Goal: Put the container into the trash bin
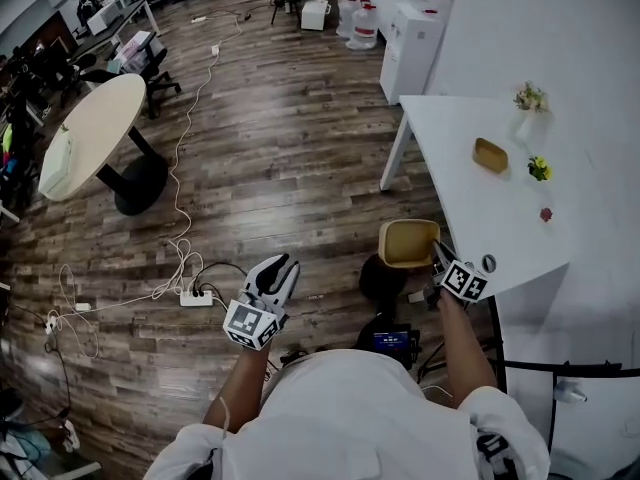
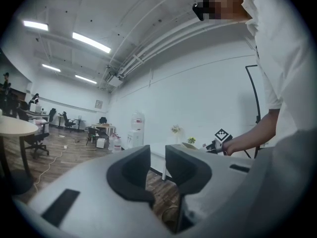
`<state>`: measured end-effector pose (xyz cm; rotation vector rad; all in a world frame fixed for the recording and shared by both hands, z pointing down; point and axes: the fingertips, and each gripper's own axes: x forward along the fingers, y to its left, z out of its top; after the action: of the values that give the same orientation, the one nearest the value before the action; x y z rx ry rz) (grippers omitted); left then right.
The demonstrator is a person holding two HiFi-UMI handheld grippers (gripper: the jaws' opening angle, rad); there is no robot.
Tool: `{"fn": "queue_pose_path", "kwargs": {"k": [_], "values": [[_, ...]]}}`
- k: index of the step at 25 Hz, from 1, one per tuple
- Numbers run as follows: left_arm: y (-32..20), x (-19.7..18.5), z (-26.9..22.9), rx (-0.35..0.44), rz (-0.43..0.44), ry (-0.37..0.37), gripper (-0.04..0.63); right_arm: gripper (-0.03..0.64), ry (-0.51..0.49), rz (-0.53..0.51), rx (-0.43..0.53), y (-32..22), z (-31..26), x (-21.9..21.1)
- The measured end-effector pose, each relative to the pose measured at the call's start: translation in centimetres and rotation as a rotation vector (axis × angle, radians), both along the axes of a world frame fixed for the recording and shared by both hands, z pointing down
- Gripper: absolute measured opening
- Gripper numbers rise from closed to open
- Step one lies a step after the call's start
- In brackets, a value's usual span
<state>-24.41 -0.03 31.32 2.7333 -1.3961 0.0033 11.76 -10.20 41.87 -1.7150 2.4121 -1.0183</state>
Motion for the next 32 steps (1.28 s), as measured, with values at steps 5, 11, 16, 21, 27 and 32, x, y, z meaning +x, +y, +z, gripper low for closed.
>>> {"fn": "queue_pose_path", "kwargs": {"k": [5,11,16,21,27,32], "values": [[3.3,-1.4,2.6,-0.050,0.000,0.002,0.098,0.046,-0.005,0.000,-0.033,2.8,2.3,-2.4],[4.1,-1.3,5.8,-0.100,-0.002,-0.007,0.097,0.046,-0.005,-0.017,-0.076,3.4,6.0,-3.8],[2.8,0.9,9.0,-0.134,0.006,-0.026,0.097,0.046,-0.017,0.020,-0.107,2.7,10.7,-2.3],[1.0,3.1,13.0,-0.185,0.019,-0.038,0.097,0.046,-0.002,0.040,-0.135,1.6,16.3,-0.9],[-0.8,5.2,18.3,-0.236,0.025,-0.065,0.097,0.046,-0.009,0.035,-0.201,0.3,23.4,0.4],[-3.5,7.6,23.2,-0.265,0.034,-0.069,0.097,0.046,-0.020,0.038,-0.227,-1.7,29.0,1.5]]}}
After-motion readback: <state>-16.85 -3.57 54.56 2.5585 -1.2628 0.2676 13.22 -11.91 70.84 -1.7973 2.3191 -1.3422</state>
